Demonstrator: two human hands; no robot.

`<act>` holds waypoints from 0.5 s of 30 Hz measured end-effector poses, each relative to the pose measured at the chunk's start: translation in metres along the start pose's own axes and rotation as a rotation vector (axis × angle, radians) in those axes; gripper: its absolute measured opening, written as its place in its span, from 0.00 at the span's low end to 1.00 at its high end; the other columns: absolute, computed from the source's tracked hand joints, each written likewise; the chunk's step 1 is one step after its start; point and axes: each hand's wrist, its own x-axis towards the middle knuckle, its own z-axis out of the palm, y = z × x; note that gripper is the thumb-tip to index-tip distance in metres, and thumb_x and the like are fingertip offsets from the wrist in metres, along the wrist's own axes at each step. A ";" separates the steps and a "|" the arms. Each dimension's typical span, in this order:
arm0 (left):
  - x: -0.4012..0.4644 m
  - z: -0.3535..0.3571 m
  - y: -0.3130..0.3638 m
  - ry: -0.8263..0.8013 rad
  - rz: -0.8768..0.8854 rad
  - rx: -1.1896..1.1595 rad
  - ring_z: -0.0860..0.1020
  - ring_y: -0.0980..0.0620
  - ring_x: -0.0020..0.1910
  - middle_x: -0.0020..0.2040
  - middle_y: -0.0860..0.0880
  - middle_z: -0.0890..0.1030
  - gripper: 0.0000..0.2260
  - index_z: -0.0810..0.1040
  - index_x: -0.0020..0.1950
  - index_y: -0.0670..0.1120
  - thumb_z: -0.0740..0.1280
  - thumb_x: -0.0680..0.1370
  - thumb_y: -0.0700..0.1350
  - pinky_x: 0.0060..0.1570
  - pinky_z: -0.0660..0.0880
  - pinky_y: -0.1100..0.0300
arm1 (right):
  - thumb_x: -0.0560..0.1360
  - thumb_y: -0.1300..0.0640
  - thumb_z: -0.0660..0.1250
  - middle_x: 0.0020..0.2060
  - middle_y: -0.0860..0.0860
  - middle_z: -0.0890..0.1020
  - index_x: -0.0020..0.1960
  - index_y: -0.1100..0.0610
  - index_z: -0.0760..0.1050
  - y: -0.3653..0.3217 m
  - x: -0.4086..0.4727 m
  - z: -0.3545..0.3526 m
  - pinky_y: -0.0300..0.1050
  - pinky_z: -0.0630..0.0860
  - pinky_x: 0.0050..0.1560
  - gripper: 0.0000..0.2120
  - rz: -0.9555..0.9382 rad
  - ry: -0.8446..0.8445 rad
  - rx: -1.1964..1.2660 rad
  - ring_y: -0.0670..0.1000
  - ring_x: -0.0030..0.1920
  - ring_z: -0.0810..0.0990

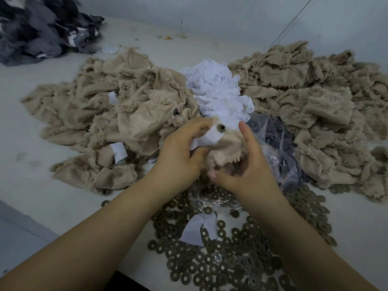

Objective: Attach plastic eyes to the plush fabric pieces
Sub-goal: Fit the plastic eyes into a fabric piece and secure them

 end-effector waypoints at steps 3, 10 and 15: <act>0.003 -0.002 0.010 -0.119 0.168 0.000 0.72 0.59 0.64 0.62 0.48 0.75 0.25 0.77 0.64 0.47 0.62 0.73 0.25 0.64 0.67 0.69 | 0.69 0.54 0.79 0.72 0.41 0.71 0.78 0.42 0.58 -0.001 0.002 0.007 0.49 0.77 0.65 0.44 -0.082 -0.080 -0.076 0.44 0.71 0.72; 0.021 -0.028 0.008 0.029 0.434 0.385 0.80 0.38 0.46 0.47 0.34 0.80 0.13 0.81 0.35 0.33 0.58 0.70 0.36 0.44 0.74 0.59 | 0.76 0.71 0.68 0.41 0.52 0.87 0.56 0.57 0.79 -0.006 0.001 0.003 0.34 0.79 0.40 0.13 0.115 -0.051 0.056 0.46 0.39 0.86; 0.048 -0.065 -0.013 0.195 0.402 0.716 0.76 0.33 0.54 0.56 0.34 0.79 0.06 0.81 0.46 0.33 0.66 0.72 0.29 0.51 0.75 0.42 | 0.77 0.70 0.67 0.40 0.52 0.87 0.57 0.57 0.79 -0.010 0.004 0.000 0.35 0.80 0.38 0.13 0.159 0.001 0.017 0.49 0.38 0.86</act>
